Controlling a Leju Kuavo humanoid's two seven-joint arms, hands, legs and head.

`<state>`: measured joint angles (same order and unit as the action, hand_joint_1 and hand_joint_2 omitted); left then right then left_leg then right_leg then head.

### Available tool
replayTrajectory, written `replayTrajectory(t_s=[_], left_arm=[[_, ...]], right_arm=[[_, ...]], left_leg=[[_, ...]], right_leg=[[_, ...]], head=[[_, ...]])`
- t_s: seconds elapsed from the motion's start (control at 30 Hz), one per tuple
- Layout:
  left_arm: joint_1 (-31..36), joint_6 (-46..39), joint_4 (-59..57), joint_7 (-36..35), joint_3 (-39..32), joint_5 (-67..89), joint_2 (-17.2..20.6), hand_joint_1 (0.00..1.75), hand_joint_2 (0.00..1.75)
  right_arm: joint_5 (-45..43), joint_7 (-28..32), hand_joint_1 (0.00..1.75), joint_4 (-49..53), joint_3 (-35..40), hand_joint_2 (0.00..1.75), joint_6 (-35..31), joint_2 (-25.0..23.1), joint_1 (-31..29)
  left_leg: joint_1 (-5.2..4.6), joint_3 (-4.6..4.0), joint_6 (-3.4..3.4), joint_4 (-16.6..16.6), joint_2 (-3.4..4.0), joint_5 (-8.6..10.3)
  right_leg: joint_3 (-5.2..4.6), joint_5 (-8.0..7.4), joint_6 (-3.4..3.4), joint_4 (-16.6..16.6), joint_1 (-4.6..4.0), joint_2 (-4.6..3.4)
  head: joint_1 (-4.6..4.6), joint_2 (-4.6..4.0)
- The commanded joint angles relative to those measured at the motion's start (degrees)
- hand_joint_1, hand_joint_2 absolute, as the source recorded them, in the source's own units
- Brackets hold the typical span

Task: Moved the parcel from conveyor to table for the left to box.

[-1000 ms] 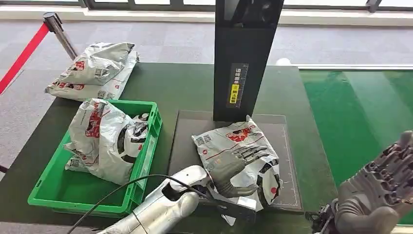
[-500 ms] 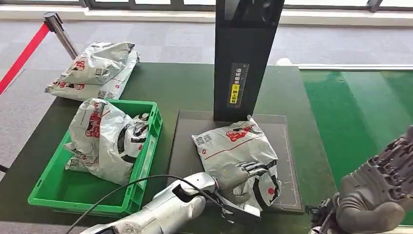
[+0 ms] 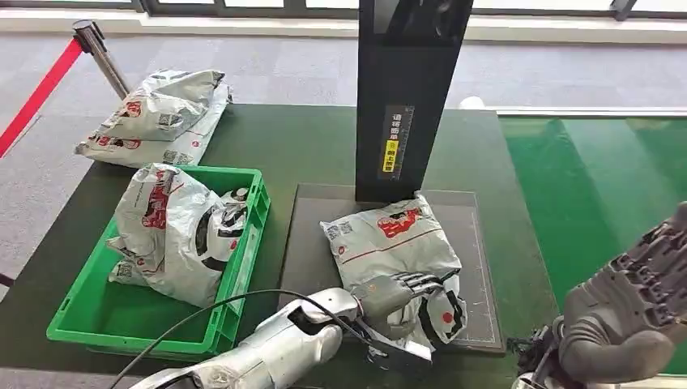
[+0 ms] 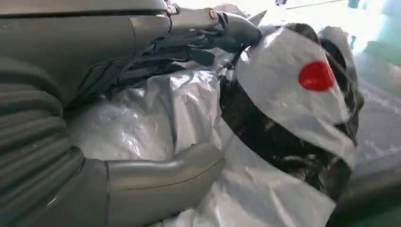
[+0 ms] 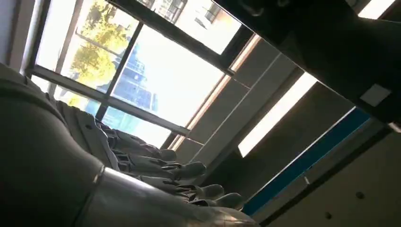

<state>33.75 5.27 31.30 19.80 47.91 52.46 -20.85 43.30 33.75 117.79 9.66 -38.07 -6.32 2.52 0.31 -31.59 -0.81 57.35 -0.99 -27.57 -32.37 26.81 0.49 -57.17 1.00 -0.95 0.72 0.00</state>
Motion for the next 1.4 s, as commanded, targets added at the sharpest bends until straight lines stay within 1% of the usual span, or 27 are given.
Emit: replayTrajectory(t_s=[0.03, 0.07, 0.1, 0.13, 0.17, 0.27, 0.3, 0.37, 0.4, 0.43, 0.5, 0.53, 0.57, 0.6, 0.63, 0.67, 0.77, 0.8, 0.87, 0.9, 0.93, 1.03, 1.1, 1.23, 1.3, 1.4], left_arm=[[1.0, 4.3, -12.2, -2.3, 5.0, 0.9, 1.1, 0.00, 1.75], [1.1, 5.7, -12.3, -1.9, 4.9, 0.9, 1.7, 0.00, 1.75], [0.9, 5.0, -11.6, -0.2, 4.6, 0.6, 2.3, 1.75, 1.75], [1.0, 4.0, -11.1, 0.8, 4.2, 0.4, 2.8, 1.75, 1.75], [0.8, 0.9, -9.6, 2.4, 3.1, -0.3, 3.3, 1.75, 1.75], [0.6, -4.7, -4.8, 4.1, 1.3, 0.4, 5.1, 1.75, 1.75], [0.3, -7.1, -3.0, 1.5, 4.5, 5.4, 6.3, 1.75, 1.75], [-1.1, -6.7, -2.4, 1.0, 4.3, 7.0, 6.4, 1.75, 1.75], [-1.4, -6.8, -2.6, 1.0, 4.2, 7.3, 6.3, 1.75, 1.75], [-1.6, -7.1, -2.8, 1.0, 4.3, 7.5, 6.3, 1.75, 1.75], [-1.7, -8.1, -3.5, 0.7, 4.3, 8.4, 6.0, 1.75, 1.75], [-1.7, -9.0, -3.7, 0.6, 3.8, 8.8, 5.8, 1.75, 1.75], [-1.9, -11.8, -3.4, -0.3, 3.0, 10.1, 5.8, 1.75, 1.75], [-2.2, -14.2, -2.6, -0.3, 2.2, 10.5, 5.9, 1.75, 1.75], [-2.3, -14.3, -2.4, -0.3, 1.9, 10.5, 5.8, 1.75, 1.75], [-2.7, -15.5, -0.9, -0.3, 1.0, 10.8, 6.1, 1.75, 1.75], [-4.7, -19.1, 3.9, 0.2, -2.0, 13.0, 6.8, 1.75, 1.75], [-5.4, -21.5, 5.7, 0.2, -3.0, 13.8, 7.0, 1.75, 1.75], [-6.1, -22.3, 7.8, 0.0, -3.8, 14.2, 7.3, 1.75, 1.75], [-6.7, -23.3, 9.2, -0.1, -4.6, 14.9, 7.4, 1.75, 1.75], [-8.3, -32.2, 12.7, 0.7, -7.3, 14.6, 7.5, 1.75, 1.75], [-11.3, -34.2, 23.2, 0.6, -11.1, 14.3, 8.7, 1.75, 1.75], [-11.9, -33.8, 25.6, 0.3, -11.6, 14.3, 9.1, 1.75, 1.75], [-12.1, -33.8, 25.6, 0.4, -11.6, 14.3, 9.3, 1.75, 1.75], [-12.8, -36.0, 26.9, 1.1, -12.9, 14.0, 9.1, 1.75, 1.75], [-15.4, -36.7, 36.0, 1.2, -15.3, 12.5, 10.9, 1.75, 1.75]], right_arm=[[-1.1, -0.3, 0.00, -7.8, 2.1, 0.00, 0.5, -0.5, -6.5], [-1.3, -0.3, 0.00, -9.0, 2.2, 0.00, 0.4, -0.5, -7.2], [-1.4, -0.2, 0.00, -9.7, 2.2, 0.00, 0.3, -0.5, -7.8], [-1.6, -0.1, 0.00, -10.1, 2.2, 0.00, 0.1, -0.4, -8.0], [-1.6, -0.1, 0.00, -10.1, 2.0, 0.00, -0.2, -0.3, -7.9], [-2.3, 0.5, 0.00, -8.4, 1.6, 0.00, -1.3, 0.5, -5.6], [-1.9, 0.8, 0.00, -8.4, 1.7, 0.00, -0.6, 0.7, -5.3], [-1.8, 1.0, 0.00, -9.0, 1.6, 0.00, -0.5, 0.3, -5.6], [-1.8, 1.1, 0.00, -9.1, 1.6, 0.00, -0.5, 0.2, -5.7], [-1.7, 1.1, 0.00, -9.2, 1.7, 0.00, -0.5, 0.1, -5.8], [-1.5, 1.1, 0.00, -9.4, 1.9, 0.00, -0.3, 0.0, -5.9], [-1.2, 1.0, 0.00, -9.4, 1.9, 0.00, -0.4, -0.1, -6.0], [-0.9, 0.9, 0.00, -8.9, 1.8, 0.00, -0.5, -0.2, -5.7], [-0.8, 0.9, 0.00, -8.4, 1.8, 0.00, -0.6, -0.2, -5.4], [-0.8, 0.9, 0.00, -8.2, 1.8, 0.00, -0.4, -0.2, -5.3], [-0.8, 0.8, 0.00, -7.7, 1.8, 0.00, -0.2, -0.2, -5.0], [-0.2, 0.5, 0.00, -6.9, 1.6, 0.00, 0.4, -0.7, -4.7], [-0.1, 0.5, 0.00, -6.5, 1.6, 0.00, 0.6, -0.8, -4.5], [0.1, 0.4, 0.00, -5.8, 1.5, 0.00, 0.8, -0.9, -4.2], [0.2, 0.4, 0.00, -5.5, 1.4, 0.00, 0.9, -1.0, -4.0], [0.2, 0.5, 0.00, -4.7, 1.1, 0.00, 0.8, -1.3, -3.5], [0.5, 0.5, 0.00, -3.2, 0.8, 0.00, 1.2, -1.4, -2.5], [0.5, 0.6, 0.00, -2.9, 0.8, 0.00, 1.1, -1.4, -2.1], [0.5, 0.6, 0.00, -3.0, 0.7, 0.00, 1.0, -1.4, -2.1], [0.5, 0.9, 0.00, -3.1, 0.6, 0.00, 0.6, -1.3, -2.1], [0.4, 1.0, 0.00, -2.7, 0.5, 0.00, 0.2, -0.9, -1.4]], left_leg=[[0.03, 0.17, 0.00, -0.2, 0.39, 0.10], [0.01, 0.21, 0.00, -0.1, 0.36, 0.04], [0.02, 0.20, 0.00, -0.2, 0.41, 0.08], [0.05, 0.20, 0.01, -0.2, 0.43, 0.10], [0.01, 0.28, 0.00, -0.2, 0.39, 0.08], [0.05, 0.08, 0.02, -0.2, 0.37, 0.10], [0.02, 0.02, 0.03, -0.2, 0.20, 0.04], [0.05, -0.09, 0.02, -0.2, 0.28, 0.12], [0.05, 0.03, 0.01, -0.3, 0.38, 0.16], [0.02, 0.38, 0.02, -0.2, 0.25, 0.03], [0.04, 0.51, -0.01, -0.2, 0.31, 0.06], [0.03, 0.47, -0.01, -0.3, 0.35, 0.11], [0.02, 0.50, -0.01, -0.2, 0.24, 0.06], [0.02, 0.46, -0.01, -0.2, 0.29, 0.09], [0.03, 0.43, -0.01, -0.2, 0.32, 0.11], [0.01, 0.44, -0.01, -0.2, 0.21, 0.05], [0.05, 0.36, -0.02, -0.2, 0.28, 0.10], [0.00, 0.42, -0.01, -0.1, 0.17, 0.04], [-0.01, 0.37, -0.01, -0.2, 0.28, 0.10], [0.02, 0.36, -0.01, -0.1, 0.19, 0.06], [0.02, 0.31, -0.01, -0.1, 0.19, 0.08], [0.02, 0.26, -0.01, 0.0, 0.15, 0.03], [0.03, 0.11, -0.01, 0.0, 0.17, 0.03], [0.03, 0.16, 0.00, 0.0, 0.08, 0.01], [0.03, 0.12, 0.00, -0.1, 0.09, 0.03], [0.03, 0.08, 0.01, -0.1, 0.16, 0.04]], right_leg=[[0.10, -0.20, -0.07, 0.2, -0.06, -0.21], [0.14, -0.15, -0.04, 0.2, -0.03, -0.24], [0.13, -0.20, -0.06, 0.2, -0.04, -0.27], [0.17, -0.24, -0.06, 0.2, -0.08, -0.27], [0.28, -0.18, -0.05, 0.2, -0.03, -0.26], [0.44, -0.22, -0.07, 0.2, -0.07, -0.21], [0.53, -0.06, -0.02, 0.2, -0.03, -0.10], [0.40, -0.17, -0.06, 0.2, -0.07, -0.11], [0.36, -0.22, -0.09, 0.3, -0.08, -0.17], [0.46, -0.07, -0.04, 0.2, -0.07, -0.13], [0.48, -0.13, -0.07, 0.2, -0.12, -0.15], [0.43, -0.17, -0.09, 0.3, -0.12, -0.14], [0.48, -0.10, -0.06, 0.2, -0.11, -0.10], [0.43, -0.14, -0.07, 0.2, -0.12, -0.13], [0.41, -0.17, -0.08, 0.2, -0.14, -0.14], [0.44, -0.08, -0.06, 0.1, -0.11, -0.07], [0.35, -0.15, -0.08, 0.2, -0.15, -0.08], [0.42, -0.05, -0.05, 0.1, -0.10, -0.04], [0.33, -0.13, -0.08, 0.1, -0.10, -0.08], [0.36, -0.08, -0.06, 0.1, -0.12, -0.03], [0.31, -0.09, -0.07, 0.1, -0.12, 0.00], [0.26, -0.04, -0.06, 0.0, -0.10, -0.01], [0.08, -0.05, -0.08, 0.0, -0.10, 0.01], [0.16, 0.00, -0.04, 0.0, -0.07, 0.00], [0.11, -0.02, -0.05, 0.0, -0.05, 0.02], [0.05, -0.05, -0.07, 0.0, -0.06, -0.02]], head=[[0.00, 0.00], [-0.02, 0.00], [0.00, 0.00], [-0.02, 0.00], [-0.02, 0.00], [-0.02, 0.00], [-0.02, 0.00], [-0.02, 0.00], [-0.02, 0.00], [-0.02, 0.00], [-0.02, 0.00], [-0.02, 0.00], [-0.02, 0.00], [-0.02, 0.00], [-0.02, 0.00], [0.00, 0.00], [-0.02, 0.00], [-0.02, 0.00], [-0.02, 0.00], [-0.02, 0.00], [-0.02, 0.00], [-0.02, 0.00], [-0.02, 0.00], [0.00, 0.00], [-0.02, 0.00], [-0.02, 0.00]])
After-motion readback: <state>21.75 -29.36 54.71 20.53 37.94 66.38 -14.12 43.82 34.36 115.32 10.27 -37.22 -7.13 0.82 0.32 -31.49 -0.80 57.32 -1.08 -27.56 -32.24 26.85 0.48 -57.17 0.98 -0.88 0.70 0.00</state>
